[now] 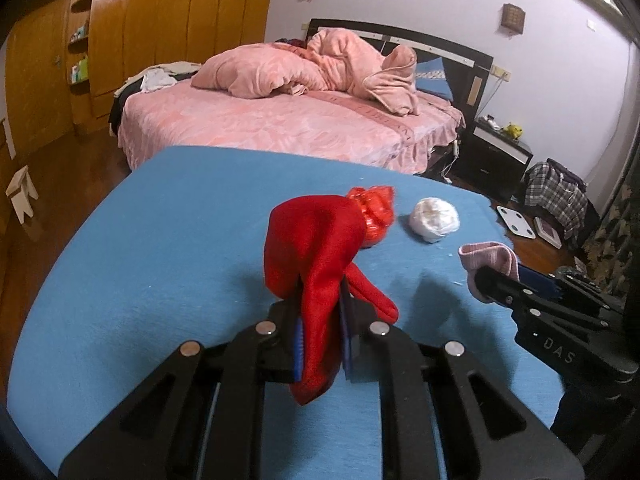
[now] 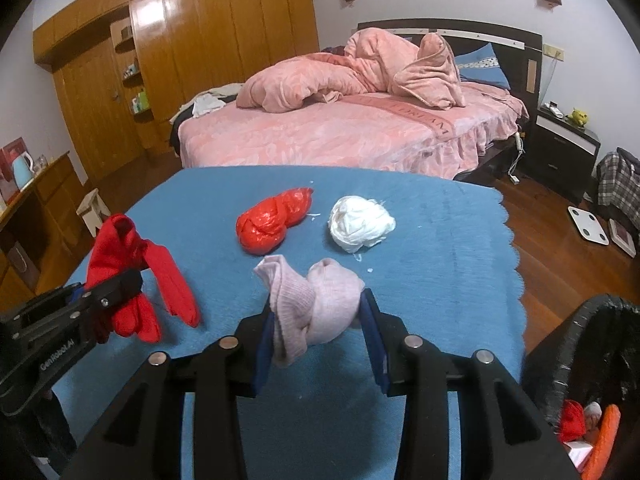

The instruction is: Collect trash

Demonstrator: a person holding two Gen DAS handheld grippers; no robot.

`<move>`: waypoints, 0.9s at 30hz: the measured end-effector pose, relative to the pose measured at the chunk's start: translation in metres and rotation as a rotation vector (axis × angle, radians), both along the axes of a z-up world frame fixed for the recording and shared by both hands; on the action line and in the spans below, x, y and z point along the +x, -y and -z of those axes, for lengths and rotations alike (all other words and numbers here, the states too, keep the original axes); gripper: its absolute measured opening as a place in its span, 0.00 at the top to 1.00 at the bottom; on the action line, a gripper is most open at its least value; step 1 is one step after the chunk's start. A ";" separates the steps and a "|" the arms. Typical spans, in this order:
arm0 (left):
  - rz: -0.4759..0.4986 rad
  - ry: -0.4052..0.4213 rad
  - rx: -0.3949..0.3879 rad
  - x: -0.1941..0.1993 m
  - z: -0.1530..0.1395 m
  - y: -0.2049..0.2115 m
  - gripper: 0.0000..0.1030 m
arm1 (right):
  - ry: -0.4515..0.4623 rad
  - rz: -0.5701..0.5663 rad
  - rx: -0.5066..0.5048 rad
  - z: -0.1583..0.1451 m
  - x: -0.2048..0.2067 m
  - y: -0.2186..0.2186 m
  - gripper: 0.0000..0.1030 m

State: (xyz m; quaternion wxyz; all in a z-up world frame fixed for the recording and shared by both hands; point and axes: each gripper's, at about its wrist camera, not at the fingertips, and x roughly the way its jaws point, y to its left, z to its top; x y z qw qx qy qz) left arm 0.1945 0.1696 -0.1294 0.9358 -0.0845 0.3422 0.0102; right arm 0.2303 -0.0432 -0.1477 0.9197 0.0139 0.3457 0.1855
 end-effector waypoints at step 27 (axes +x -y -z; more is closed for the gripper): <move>0.111 0.115 0.004 -0.043 -0.053 0.085 0.88 | 0.116 0.078 0.039 -0.059 -0.061 0.077 0.61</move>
